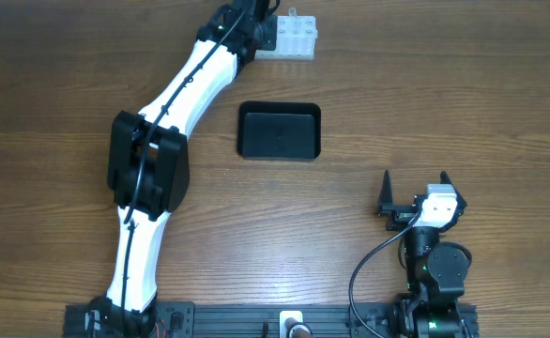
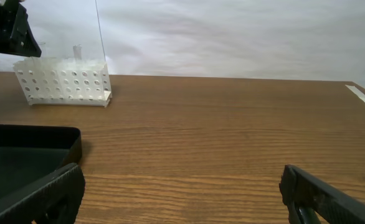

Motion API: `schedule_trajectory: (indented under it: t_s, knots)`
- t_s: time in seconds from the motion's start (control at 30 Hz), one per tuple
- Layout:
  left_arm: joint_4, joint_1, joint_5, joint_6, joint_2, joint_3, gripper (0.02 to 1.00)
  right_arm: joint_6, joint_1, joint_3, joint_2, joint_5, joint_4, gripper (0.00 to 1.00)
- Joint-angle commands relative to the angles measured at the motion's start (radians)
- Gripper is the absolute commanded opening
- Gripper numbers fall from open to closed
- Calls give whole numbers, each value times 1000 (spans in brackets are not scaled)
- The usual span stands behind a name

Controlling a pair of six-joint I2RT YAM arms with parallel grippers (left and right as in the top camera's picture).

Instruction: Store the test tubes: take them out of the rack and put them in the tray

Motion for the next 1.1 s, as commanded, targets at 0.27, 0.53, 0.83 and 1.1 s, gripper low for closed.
schedule_trajectory:
  t_s: [0.27,0.53,0.83,1.1]
  knots:
    - [4,-6,-4,4,-14,21,110,3,-8,-5,-10,-8,-4,991]
    - [3,-6,-10,4,-64,21,106,3,-8,-5,-10,-8,-4,991]
    - [3,-6,-16,4,-134,21,104,3,-8,-5,-10,-8,-4,991]
    - [-24,-8,-15,4,-201,21,91,3,-8,-5,-10,-8,-4,991]
